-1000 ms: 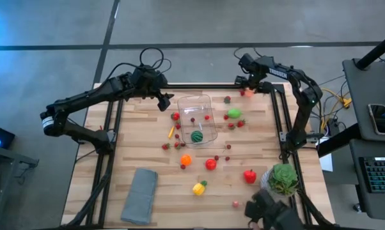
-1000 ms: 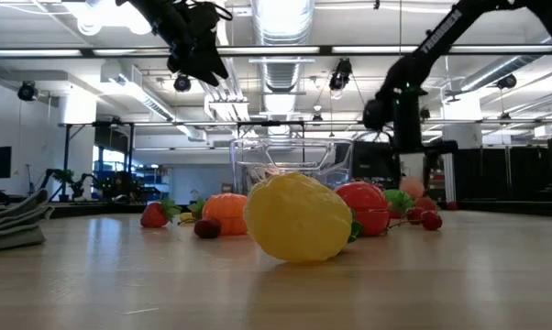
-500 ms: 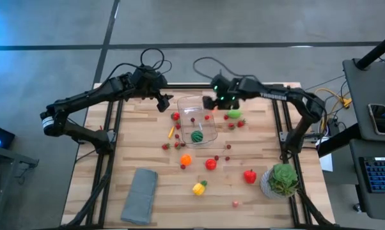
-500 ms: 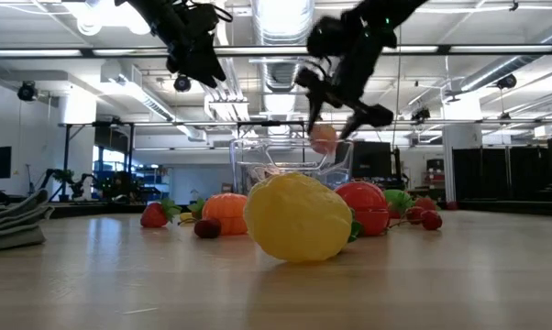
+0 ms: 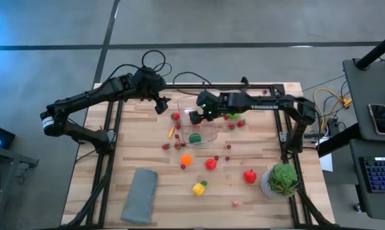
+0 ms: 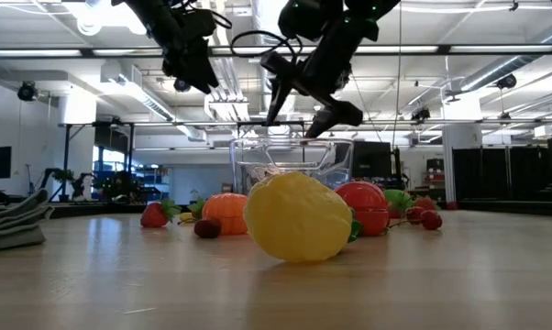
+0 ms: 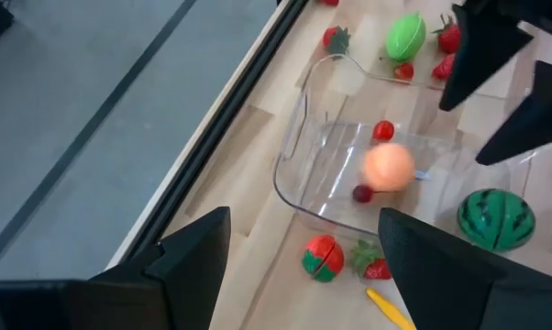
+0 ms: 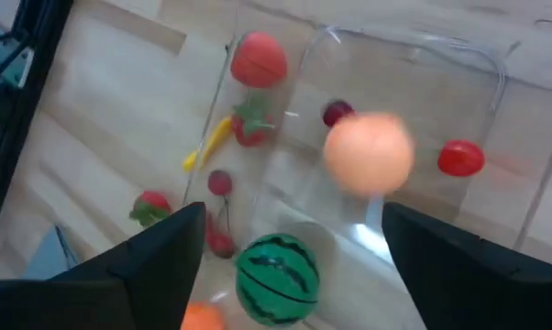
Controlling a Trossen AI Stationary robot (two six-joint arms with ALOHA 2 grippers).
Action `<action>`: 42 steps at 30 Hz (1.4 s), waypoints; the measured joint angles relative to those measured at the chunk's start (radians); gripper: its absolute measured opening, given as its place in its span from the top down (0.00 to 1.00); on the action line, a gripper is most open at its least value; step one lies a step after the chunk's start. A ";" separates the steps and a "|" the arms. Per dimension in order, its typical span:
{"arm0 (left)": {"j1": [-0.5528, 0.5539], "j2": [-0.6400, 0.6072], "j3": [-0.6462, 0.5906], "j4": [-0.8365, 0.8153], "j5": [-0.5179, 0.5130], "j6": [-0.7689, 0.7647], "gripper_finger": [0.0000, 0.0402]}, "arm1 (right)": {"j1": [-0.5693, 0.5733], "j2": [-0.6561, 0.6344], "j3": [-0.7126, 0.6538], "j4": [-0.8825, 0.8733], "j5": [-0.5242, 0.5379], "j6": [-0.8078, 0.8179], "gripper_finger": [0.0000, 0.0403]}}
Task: Pick and placing Produce into tupperware
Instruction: Put the red cherry into the transparent container
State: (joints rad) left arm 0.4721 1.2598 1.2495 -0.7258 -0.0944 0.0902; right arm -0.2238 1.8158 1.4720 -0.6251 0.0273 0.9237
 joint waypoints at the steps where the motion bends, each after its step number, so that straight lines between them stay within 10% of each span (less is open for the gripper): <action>1: 0.000 0.000 0.000 0.000 0.000 0.003 0.35 | -0.009 0.002 0.014 -0.029 0.000 0.001 0.18; 12: 0.000 0.000 0.000 0.003 0.000 0.004 0.35 | -0.326 -0.004 0.160 -0.828 0.311 0.137 0.19; 24: 0.000 0.000 0.000 0.006 0.000 0.003 0.35 | -0.830 -0.001 -0.069 -0.696 0.138 0.013 0.19; 30: 0.000 0.002 0.000 0.017 0.000 0.003 0.35 | -0.839 -0.001 -0.094 -0.588 0.231 0.172 0.19; 42: 0.000 0.002 -0.001 0.040 0.000 -0.001 0.35 | -0.823 -0.006 -0.219 -0.395 0.092 0.862 0.19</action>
State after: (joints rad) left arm 0.4721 1.2621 1.2488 -0.6853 -0.0948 0.0891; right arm -1.0466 1.8103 1.2526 -1.0199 0.1196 1.7861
